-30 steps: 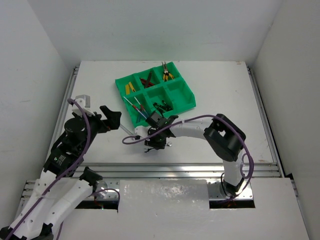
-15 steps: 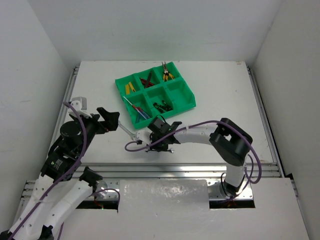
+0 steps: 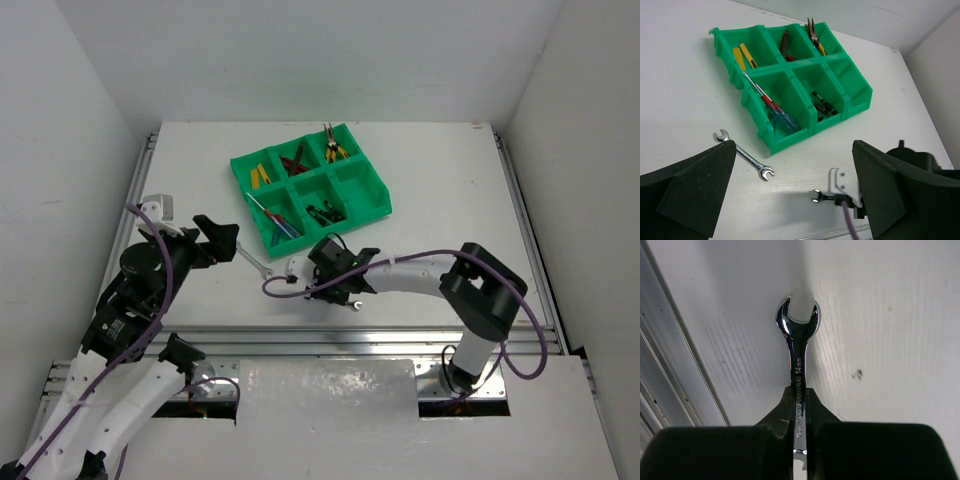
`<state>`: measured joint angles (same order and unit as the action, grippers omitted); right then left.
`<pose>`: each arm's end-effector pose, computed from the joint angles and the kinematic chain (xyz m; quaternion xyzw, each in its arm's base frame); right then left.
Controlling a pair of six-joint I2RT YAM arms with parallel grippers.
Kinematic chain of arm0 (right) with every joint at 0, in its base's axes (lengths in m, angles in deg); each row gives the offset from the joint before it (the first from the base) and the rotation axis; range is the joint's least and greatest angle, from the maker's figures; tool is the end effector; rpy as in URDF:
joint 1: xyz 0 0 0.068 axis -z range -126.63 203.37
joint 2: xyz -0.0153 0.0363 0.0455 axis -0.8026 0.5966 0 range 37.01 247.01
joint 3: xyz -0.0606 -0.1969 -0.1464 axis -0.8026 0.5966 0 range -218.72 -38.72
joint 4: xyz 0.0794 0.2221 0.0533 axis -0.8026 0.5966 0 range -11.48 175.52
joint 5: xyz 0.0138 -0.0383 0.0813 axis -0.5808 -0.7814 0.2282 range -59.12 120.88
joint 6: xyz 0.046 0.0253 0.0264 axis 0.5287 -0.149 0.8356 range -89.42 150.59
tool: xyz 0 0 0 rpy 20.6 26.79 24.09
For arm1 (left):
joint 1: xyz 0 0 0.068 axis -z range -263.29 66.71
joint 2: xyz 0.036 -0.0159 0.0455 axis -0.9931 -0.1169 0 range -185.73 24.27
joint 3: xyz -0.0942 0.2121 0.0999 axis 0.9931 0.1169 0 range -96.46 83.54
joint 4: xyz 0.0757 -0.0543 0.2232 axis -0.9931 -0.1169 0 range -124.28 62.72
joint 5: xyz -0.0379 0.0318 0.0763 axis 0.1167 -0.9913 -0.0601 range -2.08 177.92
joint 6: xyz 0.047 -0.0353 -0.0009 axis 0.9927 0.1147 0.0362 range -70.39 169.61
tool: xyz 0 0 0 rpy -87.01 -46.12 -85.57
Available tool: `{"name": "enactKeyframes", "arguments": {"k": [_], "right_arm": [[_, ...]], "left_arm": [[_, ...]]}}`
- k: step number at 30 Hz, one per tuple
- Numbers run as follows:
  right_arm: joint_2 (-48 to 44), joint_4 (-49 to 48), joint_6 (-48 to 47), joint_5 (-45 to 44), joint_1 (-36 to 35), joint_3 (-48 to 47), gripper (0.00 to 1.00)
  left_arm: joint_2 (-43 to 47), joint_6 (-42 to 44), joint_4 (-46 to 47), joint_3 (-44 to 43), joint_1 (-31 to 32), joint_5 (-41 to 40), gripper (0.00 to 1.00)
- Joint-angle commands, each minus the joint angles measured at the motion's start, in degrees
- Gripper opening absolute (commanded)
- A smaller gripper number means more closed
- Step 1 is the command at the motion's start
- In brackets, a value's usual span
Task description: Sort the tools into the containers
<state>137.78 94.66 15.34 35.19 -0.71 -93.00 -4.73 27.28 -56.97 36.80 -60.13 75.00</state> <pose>0.1832 0.2584 0.1278 -0.5595 0.7935 0.1131 0.2108 0.1098 -0.0365 0.3329 -0.0653 0.7724 -0.1612 0.6108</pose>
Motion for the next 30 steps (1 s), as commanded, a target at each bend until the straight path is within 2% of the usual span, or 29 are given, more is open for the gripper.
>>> {"name": "enactKeyframes", "arguments": {"k": [1, 7, 11, 15, 21, 25, 27, 30], "right_arm": [[-6.7, -4.8, 4.0, -0.5, 2.2, 1.5, 0.0], [-13.1, -6.4, 7.2, -0.8, 6.8, 2.9, 0.0], [-16.0, -6.8, 10.6, -0.7, 14.4, 2.0, 0.0], [-16.3, -7.1, 12.3, -1.7, 21.5, -2.7, 0.0], [-5.7, -8.0, 13.3, -4.0, 28.1, -15.4, 0.0], [5.6, -8.1, 14.8, -5.3, 31.5, -25.9, 0.0], [8.6, -8.7, 14.8, -5.2, 32.0, -30.2, 0.0], [14.0, -7.9, 14.8, -4.6, 33.2, -36.1, 0.01]], "left_arm": [[-0.3, 0.2, 2.3, 0.4, -0.3, 0.0, 1.0], [-1.0, 0.0, 2.2, 0.5, -0.3, 0.0, 0.99], [-1.2, -0.2, 2.2, 0.5, -0.3, 0.1, 1.0], [-2.2, -0.3, 2.2, 0.6, -0.3, 0.4, 1.0], [-3.1, -0.6, 2.1, 0.6, -0.4, 0.4, 1.0], [-3.9, -2.1, 0.5, 0.3, -0.4, -4.0, 1.0], [-5.2, -4.3, -1.6, -0.4, -0.4, -8.1, 1.0], [-7.5, -6.7, -3.3, -0.9, -0.4, -9.6, 1.0]]}}
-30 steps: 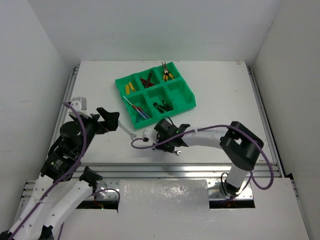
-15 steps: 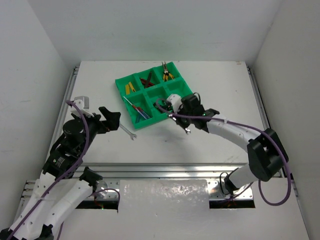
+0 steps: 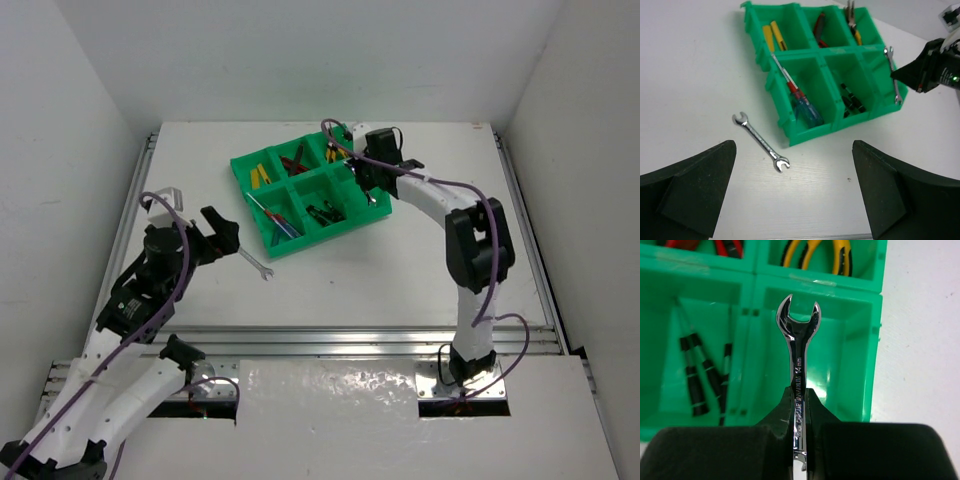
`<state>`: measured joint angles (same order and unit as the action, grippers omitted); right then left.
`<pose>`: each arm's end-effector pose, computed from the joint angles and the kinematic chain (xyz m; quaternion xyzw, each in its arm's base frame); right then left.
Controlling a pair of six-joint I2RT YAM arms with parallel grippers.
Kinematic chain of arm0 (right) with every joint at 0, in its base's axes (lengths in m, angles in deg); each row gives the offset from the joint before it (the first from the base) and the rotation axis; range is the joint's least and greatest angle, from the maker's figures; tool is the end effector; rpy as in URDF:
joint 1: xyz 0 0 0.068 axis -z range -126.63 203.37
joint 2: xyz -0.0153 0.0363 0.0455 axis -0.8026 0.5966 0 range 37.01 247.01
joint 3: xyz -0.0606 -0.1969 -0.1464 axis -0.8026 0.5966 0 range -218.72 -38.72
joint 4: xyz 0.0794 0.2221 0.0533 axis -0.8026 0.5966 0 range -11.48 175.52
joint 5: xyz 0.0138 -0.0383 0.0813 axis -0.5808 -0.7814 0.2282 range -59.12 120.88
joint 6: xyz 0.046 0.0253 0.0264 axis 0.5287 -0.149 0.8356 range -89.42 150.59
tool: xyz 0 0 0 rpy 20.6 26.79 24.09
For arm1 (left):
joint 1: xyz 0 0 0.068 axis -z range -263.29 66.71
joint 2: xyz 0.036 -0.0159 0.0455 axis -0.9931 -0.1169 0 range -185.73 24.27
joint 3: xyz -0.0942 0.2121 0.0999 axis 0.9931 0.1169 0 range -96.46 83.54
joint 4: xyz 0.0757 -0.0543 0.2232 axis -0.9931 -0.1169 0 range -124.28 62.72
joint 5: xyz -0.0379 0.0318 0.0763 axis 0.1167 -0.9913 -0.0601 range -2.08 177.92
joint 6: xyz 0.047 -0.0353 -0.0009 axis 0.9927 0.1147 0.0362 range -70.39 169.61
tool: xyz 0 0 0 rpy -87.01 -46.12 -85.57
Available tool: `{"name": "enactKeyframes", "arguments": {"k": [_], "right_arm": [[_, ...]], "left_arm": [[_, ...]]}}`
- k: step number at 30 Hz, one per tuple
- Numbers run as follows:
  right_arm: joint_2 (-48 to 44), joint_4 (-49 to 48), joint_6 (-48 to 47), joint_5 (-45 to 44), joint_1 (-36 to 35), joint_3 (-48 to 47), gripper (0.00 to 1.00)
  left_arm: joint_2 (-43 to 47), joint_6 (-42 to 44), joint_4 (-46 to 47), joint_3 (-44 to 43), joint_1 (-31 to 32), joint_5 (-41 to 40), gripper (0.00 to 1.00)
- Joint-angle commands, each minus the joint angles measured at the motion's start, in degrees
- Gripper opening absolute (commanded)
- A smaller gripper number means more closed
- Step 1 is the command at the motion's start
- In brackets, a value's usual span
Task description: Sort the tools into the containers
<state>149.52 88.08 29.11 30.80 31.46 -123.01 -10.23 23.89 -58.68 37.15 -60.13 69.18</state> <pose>0.3998 0.1608 0.2137 -0.1817 0.8794 0.0775 0.4332 0.1287 -0.0401 0.3179 -0.1120 0.8035 -0.1145 0.5734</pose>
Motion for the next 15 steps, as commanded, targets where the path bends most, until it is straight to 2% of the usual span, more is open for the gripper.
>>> {"name": "enactKeyframes", "arguments": {"k": [1, 5, 6, 8, 10, 11, 13, 15], "right_arm": [[3.3, -1.3, 0.7, -0.2, 1.3, -7.2, 0.02], [7.9, 0.4, 0.0, -0.2, 2.0, -11.7, 0.35], [8.2, 0.6, -0.3, 1.6, 2.0, -13.0, 0.49], [8.8, 3.1, -1.0, 1.8, 2.0, -14.8, 0.52], [7.2, 4.6, -0.3, 2.9, 2.0, -15.7, 0.84], [5.9, 4.2, 0.3, 3.5, 2.0, -14.8, 0.87], [0.0, 3.4, 3.3, 4.6, 1.8, -9.9, 0.87], [-5.0, 2.1, 4.7, 5.4, 1.0, -3.6, 0.9]], "left_arm": [[-2.5, -4.0, -1.8, -1.3, -0.4, -3.9, 1.0], [-4.1, -9.9, -3.1, -0.1, -0.5, -5.6, 1.0], [-4.3, -11.6, -3.2, 0.4, -0.5, -6.3, 1.0], [-4.3, -16.4, -1.0, 4.0, -0.5, -6.7, 1.0], [-5.8, -19.7, 2.6, 6.9, -0.6, -7.3, 1.0], [-7.0, -22.1, 4.1, 9.7, -0.5, -7.5, 1.0], [-10.4, -24.4, 6.3, 11.1, -0.6, -8.1, 1.0], [-17.2, -26.8, 8.6, 11.0, -0.6, -9.1, 0.99]]}}
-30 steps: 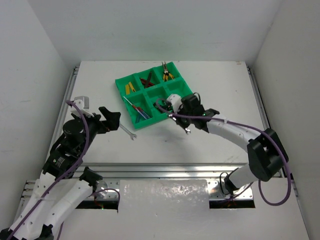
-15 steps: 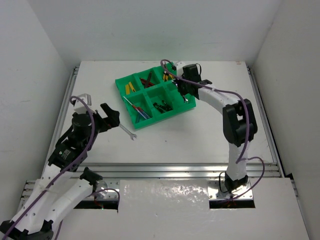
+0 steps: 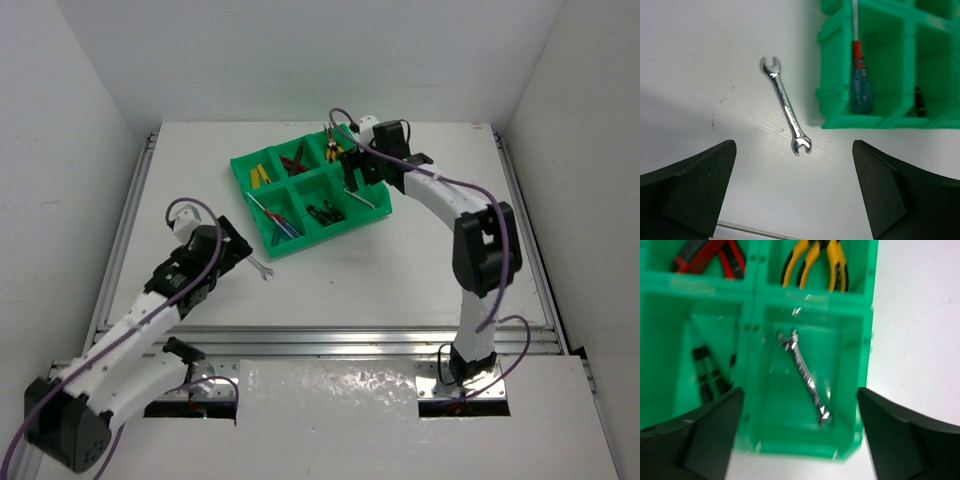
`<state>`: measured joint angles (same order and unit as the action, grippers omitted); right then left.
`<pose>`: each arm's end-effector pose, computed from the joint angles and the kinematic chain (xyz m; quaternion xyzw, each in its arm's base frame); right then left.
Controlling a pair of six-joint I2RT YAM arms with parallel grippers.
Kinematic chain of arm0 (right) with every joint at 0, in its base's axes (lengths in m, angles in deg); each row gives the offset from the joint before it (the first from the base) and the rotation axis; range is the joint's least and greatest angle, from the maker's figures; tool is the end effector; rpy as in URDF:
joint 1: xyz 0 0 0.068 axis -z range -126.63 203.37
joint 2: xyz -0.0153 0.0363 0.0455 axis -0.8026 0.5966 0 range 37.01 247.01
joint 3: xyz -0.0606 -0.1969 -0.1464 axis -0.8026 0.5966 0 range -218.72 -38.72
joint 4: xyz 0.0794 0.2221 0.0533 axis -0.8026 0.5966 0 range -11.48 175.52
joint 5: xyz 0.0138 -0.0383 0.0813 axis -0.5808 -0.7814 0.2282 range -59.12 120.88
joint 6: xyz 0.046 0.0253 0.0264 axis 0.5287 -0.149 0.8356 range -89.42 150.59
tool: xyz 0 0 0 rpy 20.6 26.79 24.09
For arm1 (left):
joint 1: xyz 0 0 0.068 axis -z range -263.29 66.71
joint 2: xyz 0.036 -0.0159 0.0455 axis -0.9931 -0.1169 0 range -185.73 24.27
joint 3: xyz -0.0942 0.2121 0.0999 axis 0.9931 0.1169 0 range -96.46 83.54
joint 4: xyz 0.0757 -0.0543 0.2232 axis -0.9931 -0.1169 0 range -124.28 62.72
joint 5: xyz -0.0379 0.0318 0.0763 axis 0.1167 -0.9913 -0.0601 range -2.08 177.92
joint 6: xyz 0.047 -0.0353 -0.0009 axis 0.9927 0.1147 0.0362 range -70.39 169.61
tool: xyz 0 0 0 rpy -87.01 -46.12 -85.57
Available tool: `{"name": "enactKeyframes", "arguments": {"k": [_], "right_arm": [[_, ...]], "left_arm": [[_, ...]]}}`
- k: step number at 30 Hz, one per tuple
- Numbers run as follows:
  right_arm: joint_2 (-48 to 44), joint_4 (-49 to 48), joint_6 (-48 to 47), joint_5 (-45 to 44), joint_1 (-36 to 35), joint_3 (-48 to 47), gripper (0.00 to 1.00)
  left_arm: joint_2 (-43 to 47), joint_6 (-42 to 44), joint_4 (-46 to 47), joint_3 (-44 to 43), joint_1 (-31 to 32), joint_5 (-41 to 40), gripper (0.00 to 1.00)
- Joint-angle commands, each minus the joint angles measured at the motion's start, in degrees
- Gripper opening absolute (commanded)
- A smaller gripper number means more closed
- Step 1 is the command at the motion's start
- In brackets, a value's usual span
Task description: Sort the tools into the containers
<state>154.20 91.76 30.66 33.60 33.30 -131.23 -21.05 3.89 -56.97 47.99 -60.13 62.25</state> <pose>0.4235 0.1569 0.2192 -0.1662 0.8828 0.0978 0.4284 0.1605 -0.0485 0.2362 -0.2655 0.8461 -0.0697 0.4569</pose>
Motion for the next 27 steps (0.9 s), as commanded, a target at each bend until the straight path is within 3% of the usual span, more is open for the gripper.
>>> {"name": "enactKeyframes", "arguments": {"k": [1, 7, 14, 18, 24, 27], "right_arm": [[-15.0, -2.0, 4.4, 2.1, -1.2, 7.1, 0.99], [-30.4, 1.7, 15.5, -0.5, -1.9, 23.2, 0.99], [-36.7, 2.3, 19.3, 4.9, -1.9, 34.8, 0.99], [-38.6, 2.2, 19.6, 5.1, -1.9, 36.0, 0.99], [-39.7, 2.2, 19.5, 6.7, -1.9, 35.8, 0.99], [-39.7, 1.5, 19.8, 7.5, -1.9, 36.3, 0.99]], "left_arm": [[-9.1, -7.6, 7.4, -0.6, -0.6, -2.5, 1.0], [-31.6, -15.8, -1.1, -12.9, -1.4, -6.3, 0.94], [-44.0, -18.3, -5.0, -22.9, -3.3, -3.9, 0.89], [-50.7, -20.8, -11.3, -27.8, -4.3, -3.4, 0.83], [-54.5, -21.9, -9.3, -27.5, -4.8, -1.0, 0.76], [-56.7, -22.0, -9.3, -27.7, -4.8, 0.1, 0.68]]}}
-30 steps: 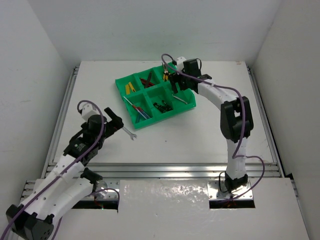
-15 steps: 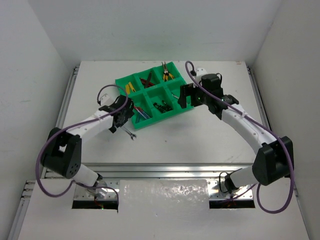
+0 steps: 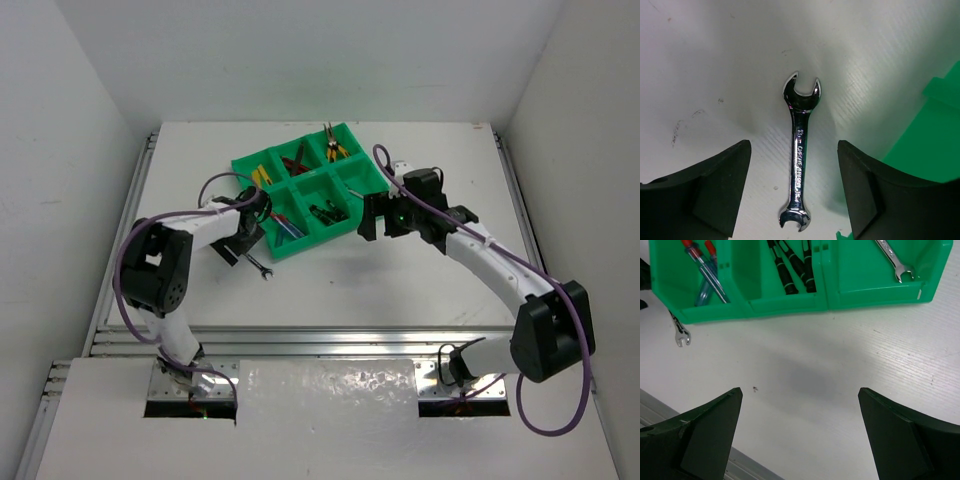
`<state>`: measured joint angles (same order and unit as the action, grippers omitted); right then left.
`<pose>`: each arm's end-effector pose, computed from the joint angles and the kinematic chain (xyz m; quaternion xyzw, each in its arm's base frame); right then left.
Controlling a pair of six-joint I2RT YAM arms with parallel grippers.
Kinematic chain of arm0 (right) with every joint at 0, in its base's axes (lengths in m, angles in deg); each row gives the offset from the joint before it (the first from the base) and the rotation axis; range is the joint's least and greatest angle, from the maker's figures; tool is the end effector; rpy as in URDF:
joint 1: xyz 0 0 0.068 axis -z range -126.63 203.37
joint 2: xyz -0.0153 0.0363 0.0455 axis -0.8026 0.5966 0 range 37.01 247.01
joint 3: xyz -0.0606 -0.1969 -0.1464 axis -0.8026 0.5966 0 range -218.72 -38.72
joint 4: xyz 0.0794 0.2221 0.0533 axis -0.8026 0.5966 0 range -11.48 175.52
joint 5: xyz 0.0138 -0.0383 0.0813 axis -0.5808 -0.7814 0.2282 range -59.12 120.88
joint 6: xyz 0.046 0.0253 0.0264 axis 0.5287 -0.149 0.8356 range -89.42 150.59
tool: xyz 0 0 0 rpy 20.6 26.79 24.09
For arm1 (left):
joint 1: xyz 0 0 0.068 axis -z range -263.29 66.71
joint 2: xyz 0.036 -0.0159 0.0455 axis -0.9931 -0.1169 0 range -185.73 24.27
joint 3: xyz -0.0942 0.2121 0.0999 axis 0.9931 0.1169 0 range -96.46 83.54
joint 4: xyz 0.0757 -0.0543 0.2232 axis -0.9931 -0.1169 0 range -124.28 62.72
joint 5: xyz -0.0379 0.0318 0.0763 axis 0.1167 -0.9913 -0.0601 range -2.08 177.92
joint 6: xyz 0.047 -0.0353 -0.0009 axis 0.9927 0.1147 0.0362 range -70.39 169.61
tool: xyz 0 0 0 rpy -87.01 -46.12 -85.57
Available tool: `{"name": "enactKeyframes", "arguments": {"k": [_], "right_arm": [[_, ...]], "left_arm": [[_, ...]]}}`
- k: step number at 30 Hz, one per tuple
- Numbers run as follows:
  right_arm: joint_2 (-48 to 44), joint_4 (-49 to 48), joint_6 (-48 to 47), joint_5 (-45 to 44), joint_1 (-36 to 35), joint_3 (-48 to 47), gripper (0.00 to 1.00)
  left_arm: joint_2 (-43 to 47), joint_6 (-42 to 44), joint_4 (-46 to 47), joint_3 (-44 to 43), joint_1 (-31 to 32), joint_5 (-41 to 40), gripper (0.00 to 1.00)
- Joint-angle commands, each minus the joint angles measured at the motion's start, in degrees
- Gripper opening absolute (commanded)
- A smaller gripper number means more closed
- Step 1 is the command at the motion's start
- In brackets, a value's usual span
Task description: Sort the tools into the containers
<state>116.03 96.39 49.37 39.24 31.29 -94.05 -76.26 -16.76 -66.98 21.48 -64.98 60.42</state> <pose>0.2662 0.1147 0.2401 -0.0561 0.9083 0.2052 0.3602 0.2910 -0.0755 0.1509 -0.4158 0.8724 0.1074 0.2332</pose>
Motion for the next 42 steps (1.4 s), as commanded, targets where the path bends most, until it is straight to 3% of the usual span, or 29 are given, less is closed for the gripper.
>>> {"name": "enactKeyframes", "arguments": {"k": [1, 3, 9, 15, 18, 24, 30, 36, 42], "right_arm": [[-1.5, -3.3, 1.2, 2.4, 0.1, -0.6, 0.99], [-1.4, -3.5, 1.3, 3.1, 0.1, -0.4, 0.99], [-2.2, -4.0, 1.9, 4.6, 0.1, 0.0, 0.99], [-2.4, -4.9, 2.1, 8.8, 0.1, 0.2, 0.99], [-2.6, -7.0, 2.8, 13.9, 0.1, 1.2, 0.99], [-1.9, -14.9, 7.8, 27.0, -1.0, 3.2, 0.99], [3.0, -15.4, 5.6, 20.4, -10.6, 1.2, 0.99], [9.7, -31.6, 12.7, 19.6, -17.7, 5.0, 0.98], [18.0, -47.7, 18.3, 21.1, -21.4, 5.2, 0.91]], "left_arm": [[-2.0, -1.7, 0.4, -1.2, 0.1, 2.3, 0.67], [-3.2, -2.1, -0.5, -1.0, 0.1, 2.2, 0.58], [-4.6, -3.3, -0.1, 1.7, 0.1, 2.2, 0.5], [-3.5, -3.7, 2.2, 6.3, -0.4, 3.0, 0.09], [-1.8, -2.3, 3.8, 9.1, -0.7, 2.8, 0.0], [3.3, 0.3, 4.0, 13.9, -0.8, 0.7, 0.0], [17.7, 3.6, 9.3, 22.1, -0.3, 1.0, 0.0], [32.3, 7.9, 16.1, 28.6, 2.0, 3.4, 0.0], [38.8, 10.7, 21.1, 32.2, 3.2, 8.1, 0.0]]}}
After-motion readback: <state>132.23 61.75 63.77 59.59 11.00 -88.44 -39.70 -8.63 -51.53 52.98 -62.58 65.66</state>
